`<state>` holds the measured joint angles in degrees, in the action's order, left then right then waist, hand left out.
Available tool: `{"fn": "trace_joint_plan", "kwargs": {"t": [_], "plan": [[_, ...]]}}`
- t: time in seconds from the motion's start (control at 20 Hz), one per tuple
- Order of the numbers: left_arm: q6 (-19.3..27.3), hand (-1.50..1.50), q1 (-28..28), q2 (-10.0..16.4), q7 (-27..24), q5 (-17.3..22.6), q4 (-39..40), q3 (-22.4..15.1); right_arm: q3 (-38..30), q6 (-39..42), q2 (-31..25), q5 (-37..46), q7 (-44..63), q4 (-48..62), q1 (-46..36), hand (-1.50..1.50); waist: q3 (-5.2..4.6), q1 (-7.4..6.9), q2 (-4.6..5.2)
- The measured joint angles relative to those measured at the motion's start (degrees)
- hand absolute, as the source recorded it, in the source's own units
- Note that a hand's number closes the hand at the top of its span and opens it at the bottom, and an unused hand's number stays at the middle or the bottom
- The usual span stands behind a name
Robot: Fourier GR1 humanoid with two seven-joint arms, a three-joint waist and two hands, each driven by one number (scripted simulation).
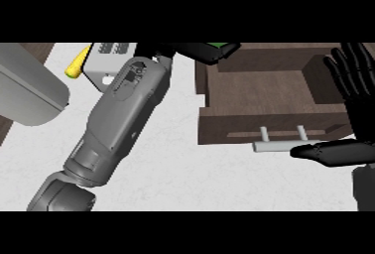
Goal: Pick up the cup, place it into the drawer and close the drawer
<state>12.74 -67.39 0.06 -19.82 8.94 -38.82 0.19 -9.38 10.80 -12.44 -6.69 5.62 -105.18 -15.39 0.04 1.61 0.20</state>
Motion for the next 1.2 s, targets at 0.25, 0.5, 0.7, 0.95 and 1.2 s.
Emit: {"fn": "trace_joint_plan", "kwargs": {"t": [0.25,0.5,0.7,0.95,1.2], "plan": [[4.84,1.5,-6.7,-0.04,4.03,2.26,8.92,-3.97,0.28,0.47,0.06,0.24,-1.65,2.57,-1.89,-1.5,0.03,1.44,0.48],[6.16,1.5,-9.58,-0.06,5.06,4.44,16.45,-7.94,0.53,1.27,-0.2,-0.4,-1.77,3.61,-3.63,-1.5,0.07,3.45,1.07],[3.57,1.5,-10.05,-0.05,6.86,5.14,20.61,-11.76,0.66,1.92,-0.44,-1.03,-1.74,3.72,-4.71,-1.5,0.09,5.27,1.5],[2.52,-1.5,-8.65,-0.06,7.42,6.64,22.21,-16.49,2.11,2.65,0.07,-1.05,-2.14,4.79,-6.64,-1.5,0.1,7.98,2.14],[2.04,-1.5,-6.37,-0.06,4.78,9.75,21.48,-17.95,3.68,4.03,0.76,-2.58,-1.4,4.12,-7.8,-1.5,0.05,9.49,2.52]]}}
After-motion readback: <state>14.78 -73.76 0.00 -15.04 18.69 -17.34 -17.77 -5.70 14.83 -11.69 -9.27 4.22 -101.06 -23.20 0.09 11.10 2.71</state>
